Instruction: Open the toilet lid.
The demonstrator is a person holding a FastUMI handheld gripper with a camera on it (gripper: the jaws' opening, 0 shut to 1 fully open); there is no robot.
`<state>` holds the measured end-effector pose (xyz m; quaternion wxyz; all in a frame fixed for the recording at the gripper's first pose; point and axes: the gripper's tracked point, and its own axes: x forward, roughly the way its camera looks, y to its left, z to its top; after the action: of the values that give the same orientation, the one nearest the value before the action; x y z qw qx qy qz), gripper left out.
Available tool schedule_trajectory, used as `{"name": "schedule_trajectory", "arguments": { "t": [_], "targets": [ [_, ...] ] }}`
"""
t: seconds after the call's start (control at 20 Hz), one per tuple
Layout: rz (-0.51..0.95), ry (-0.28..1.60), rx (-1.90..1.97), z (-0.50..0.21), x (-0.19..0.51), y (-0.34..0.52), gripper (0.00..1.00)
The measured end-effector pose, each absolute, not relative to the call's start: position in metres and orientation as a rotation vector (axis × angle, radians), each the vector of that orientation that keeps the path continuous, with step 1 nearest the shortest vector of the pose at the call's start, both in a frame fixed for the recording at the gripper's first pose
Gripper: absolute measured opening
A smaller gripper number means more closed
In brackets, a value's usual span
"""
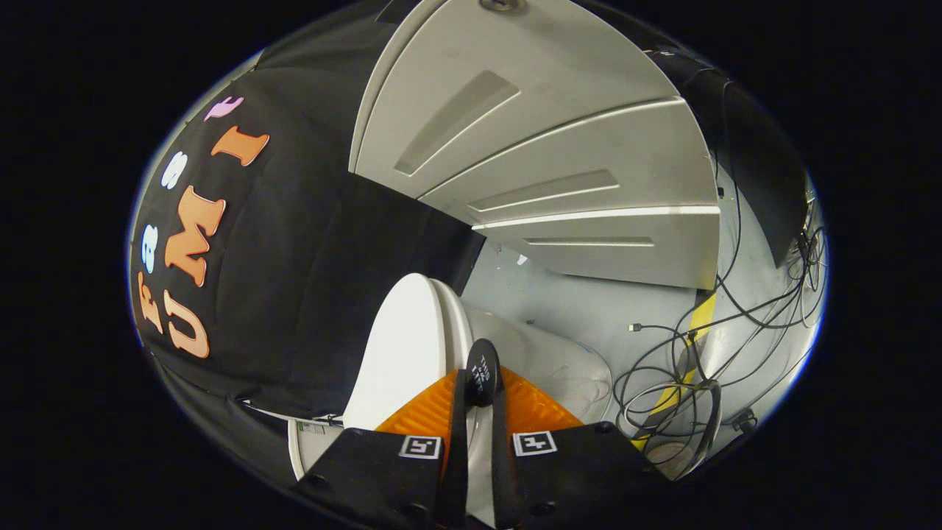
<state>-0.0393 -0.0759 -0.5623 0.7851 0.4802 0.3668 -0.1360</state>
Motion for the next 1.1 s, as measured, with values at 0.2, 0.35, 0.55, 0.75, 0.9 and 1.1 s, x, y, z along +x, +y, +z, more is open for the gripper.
{"name": "schedule_trajectory", "arguments": {
  "t": [0.2, 0.35, 0.55, 0.75, 0.9, 1.1],
  "targets": [
    [-0.296, 0.730, 0.956, -0.541, -0.024, -0.079, 0.13],
    [-0.280, 0.686, 0.926, -0.515, -0.012, -0.078, 0.12],
    [-0.250, 0.659, 0.829, -0.473, -0.002, -0.065, 0.12],
    [-0.208, 0.593, 0.758, -0.419, 0.012, -0.044, 0.10],
    [-0.175, 0.581, 0.691, -0.383, 0.015, -0.024, 0.09],
    [-0.117, 0.566, 0.544, -0.347, 0.019, 0.004, 0.09]
  ]
}}
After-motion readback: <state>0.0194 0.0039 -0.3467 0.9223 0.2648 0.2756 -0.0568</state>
